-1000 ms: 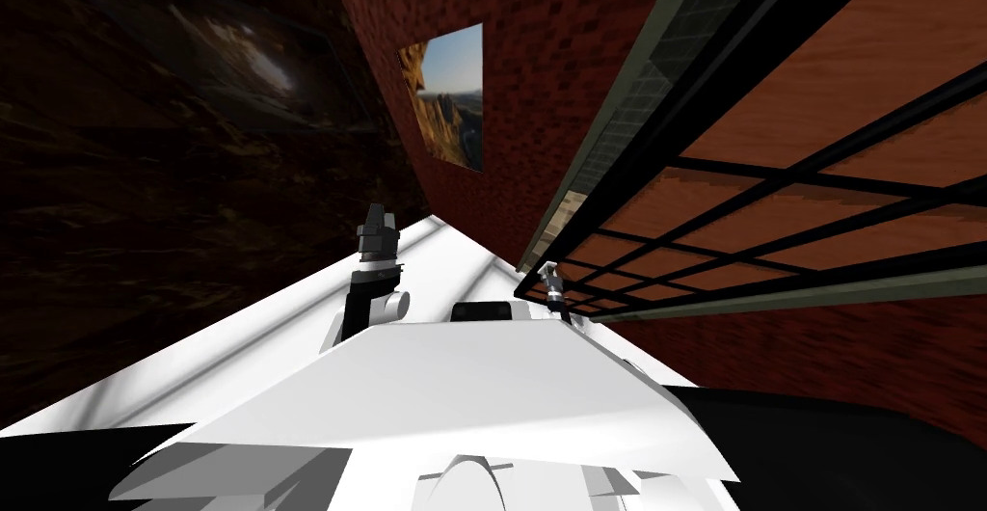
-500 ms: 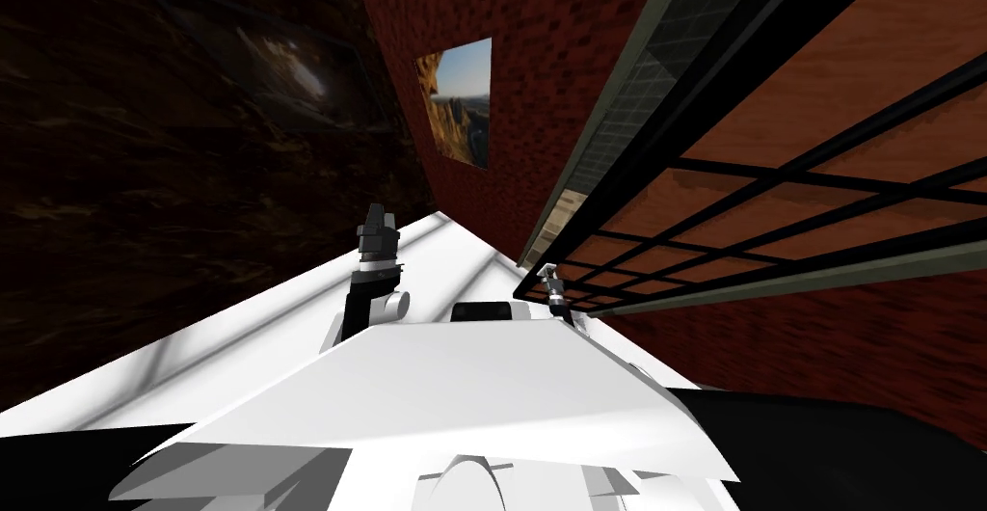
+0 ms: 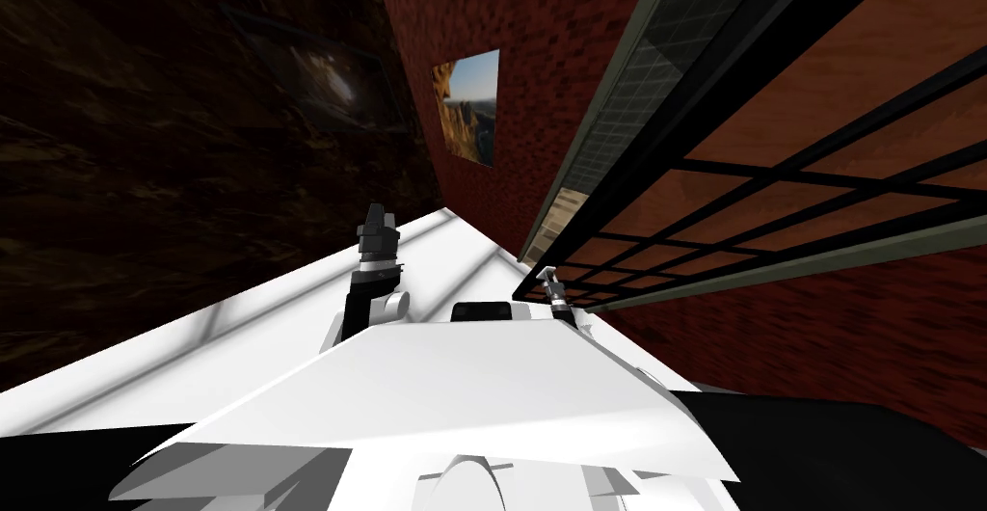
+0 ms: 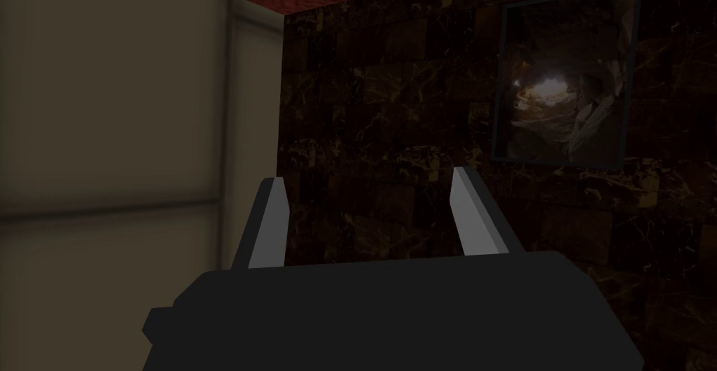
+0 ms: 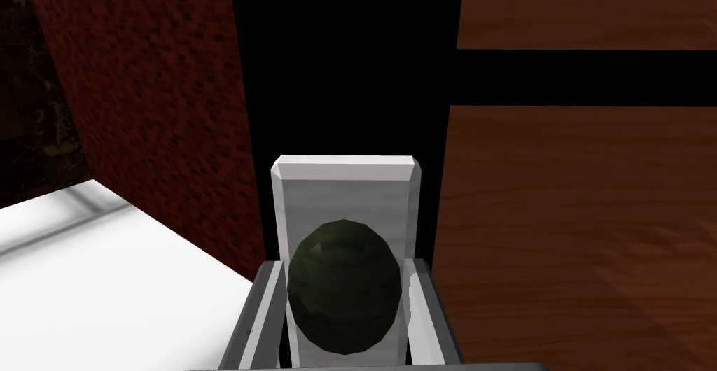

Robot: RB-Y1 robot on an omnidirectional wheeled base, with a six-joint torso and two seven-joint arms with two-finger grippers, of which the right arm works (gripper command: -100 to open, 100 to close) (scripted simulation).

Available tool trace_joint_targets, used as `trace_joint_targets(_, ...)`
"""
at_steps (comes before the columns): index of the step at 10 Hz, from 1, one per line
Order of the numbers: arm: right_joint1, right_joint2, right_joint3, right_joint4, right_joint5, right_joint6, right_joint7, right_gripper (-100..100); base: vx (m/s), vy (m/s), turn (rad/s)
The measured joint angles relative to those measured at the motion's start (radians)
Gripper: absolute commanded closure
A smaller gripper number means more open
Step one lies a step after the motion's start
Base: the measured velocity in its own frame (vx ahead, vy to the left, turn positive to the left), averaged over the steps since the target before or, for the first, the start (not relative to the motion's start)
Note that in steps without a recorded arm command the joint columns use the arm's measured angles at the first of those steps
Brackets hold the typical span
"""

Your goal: Pull the door open

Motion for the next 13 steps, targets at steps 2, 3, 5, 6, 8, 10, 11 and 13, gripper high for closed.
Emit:
trace_joint_targets(2,0.014,-0.007,0.011,-0.01,0.005,-0.004,-0.009,100,-0.12,-0.011,0.083)
trace_joint_targets(3,0.018,-0.016,0.014,-0.005,0.007,-0.013,-0.015,100,-0.209,-0.05,0.136)
trace_joint_targets(5,0.027,-0.027,0.025,-0.007,0.012,-0.03,-0.029,100,-0.192,-0.069,0.128)
trace_joint_targets(6,0.027,-0.031,0.033,0.008,0.018,-0.049,-0.039,100,-0.197,-0.053,0.135)
trace_joint_targets(8,0.034,-0.043,0.05,0.023,0.027,-0.08,-0.059,100,-0.209,-0.062,0.127)
trace_joint_targets(10,0.049,-0.056,0.065,0.028,0.035,-0.106,-0.075,100,-0.203,-0.054,0.13)
trace_joint_targets(11,0.055,-0.063,0.071,0.028,0.038,-0.117,-0.083,100,-0.104,-0.021,0.031)
trace_joint_targets(13,0.059,-0.067,0.074,0.031,0.04,-0.122,-0.088,100,-0.197,-0.039,0.167)
